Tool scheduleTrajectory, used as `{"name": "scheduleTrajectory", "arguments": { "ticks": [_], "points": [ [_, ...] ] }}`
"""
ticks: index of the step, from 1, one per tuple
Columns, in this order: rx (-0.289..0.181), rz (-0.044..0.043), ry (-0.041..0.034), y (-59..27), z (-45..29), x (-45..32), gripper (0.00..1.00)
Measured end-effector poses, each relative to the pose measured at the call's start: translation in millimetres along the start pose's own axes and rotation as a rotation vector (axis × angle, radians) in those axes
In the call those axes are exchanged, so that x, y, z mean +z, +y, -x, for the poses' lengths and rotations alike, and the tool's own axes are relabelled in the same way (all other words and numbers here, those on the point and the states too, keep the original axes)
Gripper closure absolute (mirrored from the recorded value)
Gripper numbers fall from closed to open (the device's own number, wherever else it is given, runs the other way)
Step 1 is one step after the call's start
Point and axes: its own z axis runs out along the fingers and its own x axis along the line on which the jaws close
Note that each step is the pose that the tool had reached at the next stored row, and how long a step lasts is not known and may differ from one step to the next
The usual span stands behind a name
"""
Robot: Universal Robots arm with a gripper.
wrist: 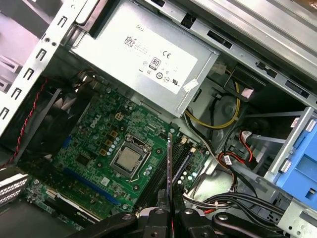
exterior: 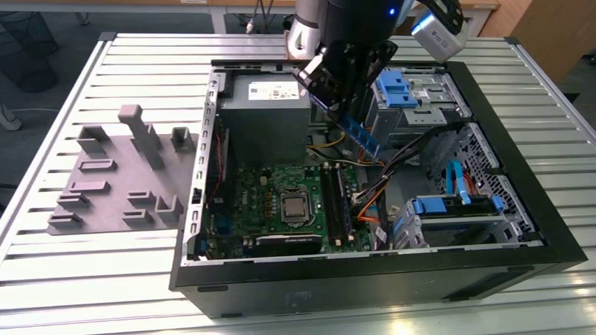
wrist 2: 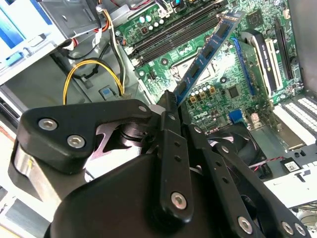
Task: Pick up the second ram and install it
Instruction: 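Insert the second ram into the second slot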
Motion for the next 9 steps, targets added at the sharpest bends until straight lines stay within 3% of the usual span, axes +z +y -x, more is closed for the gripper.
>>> {"name": "scheduleTrajectory", "arguments": {
  "ticks": [9],
  "points": [
    [0.000, 0.0000, 0.0000, 0.0, 0.0, 0.0, 0.86]
  ]
}}
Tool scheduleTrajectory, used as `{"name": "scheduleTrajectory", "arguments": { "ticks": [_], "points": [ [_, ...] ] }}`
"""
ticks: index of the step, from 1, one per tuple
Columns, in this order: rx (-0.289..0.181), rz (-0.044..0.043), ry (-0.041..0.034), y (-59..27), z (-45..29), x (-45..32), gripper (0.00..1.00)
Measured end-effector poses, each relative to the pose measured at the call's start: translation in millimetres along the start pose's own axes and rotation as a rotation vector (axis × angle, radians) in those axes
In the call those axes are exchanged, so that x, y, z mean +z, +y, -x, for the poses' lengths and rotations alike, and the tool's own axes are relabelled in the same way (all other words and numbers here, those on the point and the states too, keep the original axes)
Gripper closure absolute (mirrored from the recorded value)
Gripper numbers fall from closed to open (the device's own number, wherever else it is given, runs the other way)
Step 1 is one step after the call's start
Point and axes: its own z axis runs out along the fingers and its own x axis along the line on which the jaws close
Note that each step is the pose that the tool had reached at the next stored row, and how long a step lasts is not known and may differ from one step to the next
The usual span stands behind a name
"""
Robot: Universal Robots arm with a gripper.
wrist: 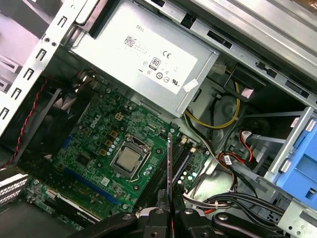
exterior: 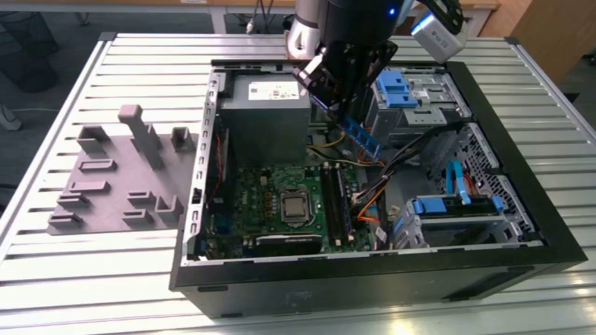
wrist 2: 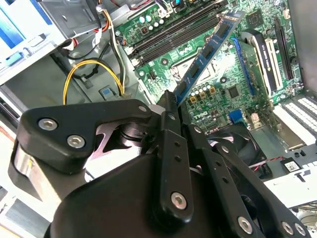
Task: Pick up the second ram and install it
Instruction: 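Insert the second ram into the second slot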
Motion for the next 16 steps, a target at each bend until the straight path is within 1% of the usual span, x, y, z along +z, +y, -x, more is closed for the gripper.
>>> {"name": "scheduleTrajectory", "arguments": {
  "ticks": [6, 8, 13, 16],
  "points": [
    [0.014, -0.0002, -0.0002, 0.0, 0.0, 0.0, 0.86],
    [0.033, -0.0004, -0.0004, 0.0, 0.0, 0.1, 0.86],
    [0.113, -0.0014, -0.0011, 0.0, 0.0, 0.3, 0.86],
    [0.121, -0.0015, -0.0013, 0.0, 0.0, 0.3, 0.86]
  ]
}}
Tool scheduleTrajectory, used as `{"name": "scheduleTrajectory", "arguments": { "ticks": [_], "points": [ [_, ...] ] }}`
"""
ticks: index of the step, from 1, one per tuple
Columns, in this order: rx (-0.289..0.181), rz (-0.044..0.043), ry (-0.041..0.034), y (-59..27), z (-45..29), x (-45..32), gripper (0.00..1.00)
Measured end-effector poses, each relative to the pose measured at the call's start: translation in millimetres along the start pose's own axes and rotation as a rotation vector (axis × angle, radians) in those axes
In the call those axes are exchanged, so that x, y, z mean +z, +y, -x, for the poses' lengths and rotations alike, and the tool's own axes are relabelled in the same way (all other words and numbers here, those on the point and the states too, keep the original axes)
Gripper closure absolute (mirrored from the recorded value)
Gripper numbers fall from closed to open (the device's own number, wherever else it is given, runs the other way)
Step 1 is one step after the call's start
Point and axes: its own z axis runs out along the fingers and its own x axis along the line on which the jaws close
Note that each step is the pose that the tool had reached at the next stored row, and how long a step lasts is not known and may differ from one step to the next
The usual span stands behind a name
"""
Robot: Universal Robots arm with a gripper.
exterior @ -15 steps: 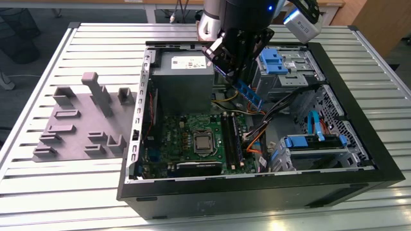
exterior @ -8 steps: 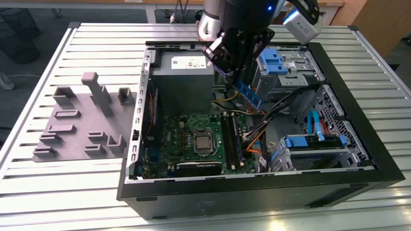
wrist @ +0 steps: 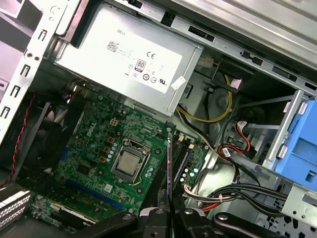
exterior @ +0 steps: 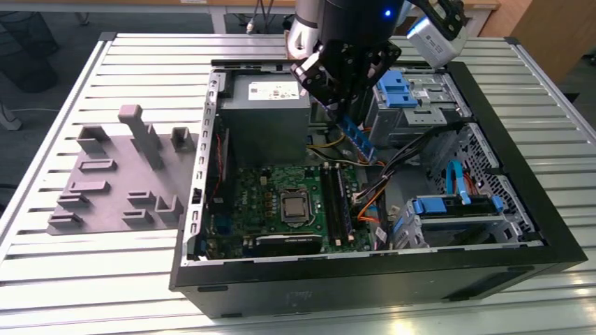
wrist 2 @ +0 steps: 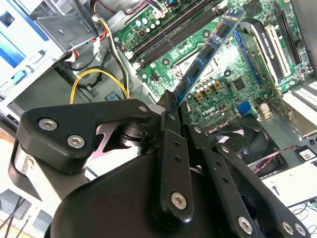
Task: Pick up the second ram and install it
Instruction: 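Insert the second ram into the second slot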
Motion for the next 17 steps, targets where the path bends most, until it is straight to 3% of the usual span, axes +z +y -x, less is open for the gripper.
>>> {"name": "scheduleTrajectory", "arguments": {
  "ticks": [17],
  "points": [
    [0.003, -0.0001, 0.0000, 0.0, 0.0, 0.0, 0.86]
  ]
}}
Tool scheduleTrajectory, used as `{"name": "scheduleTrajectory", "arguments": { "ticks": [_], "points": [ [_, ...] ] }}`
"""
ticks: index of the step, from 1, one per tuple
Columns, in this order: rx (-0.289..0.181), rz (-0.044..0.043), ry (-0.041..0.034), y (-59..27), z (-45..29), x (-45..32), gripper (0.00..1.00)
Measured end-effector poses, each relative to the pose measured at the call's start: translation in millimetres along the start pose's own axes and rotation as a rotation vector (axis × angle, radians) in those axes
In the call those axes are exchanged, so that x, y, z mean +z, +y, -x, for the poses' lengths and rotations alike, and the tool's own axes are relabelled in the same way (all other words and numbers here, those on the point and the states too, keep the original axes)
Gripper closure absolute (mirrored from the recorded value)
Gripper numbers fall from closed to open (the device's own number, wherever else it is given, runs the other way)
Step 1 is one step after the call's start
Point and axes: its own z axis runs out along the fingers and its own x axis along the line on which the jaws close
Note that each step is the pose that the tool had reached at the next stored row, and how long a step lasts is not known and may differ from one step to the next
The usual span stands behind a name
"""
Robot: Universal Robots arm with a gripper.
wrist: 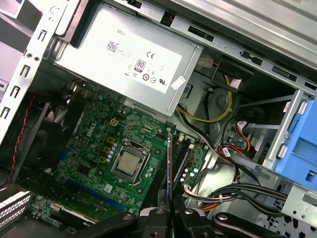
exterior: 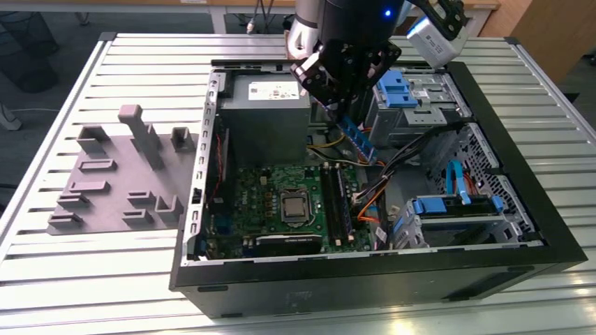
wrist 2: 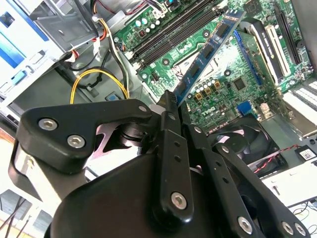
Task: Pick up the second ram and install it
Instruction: 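Insert the second ram into the second slot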
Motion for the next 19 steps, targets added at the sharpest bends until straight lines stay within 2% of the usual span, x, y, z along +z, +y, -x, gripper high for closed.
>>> {"name": "scheduleTrajectory", "arguments": {
  "ticks": [6, 19],
  "points": [
    [0.026, -0.0003, -0.0003, 0.0, 0.0, 0.0, 0.86],
    [0.184, -0.0023, -0.0020, 0.0, 0.0, 0.4, 0.86]
  ]
}}
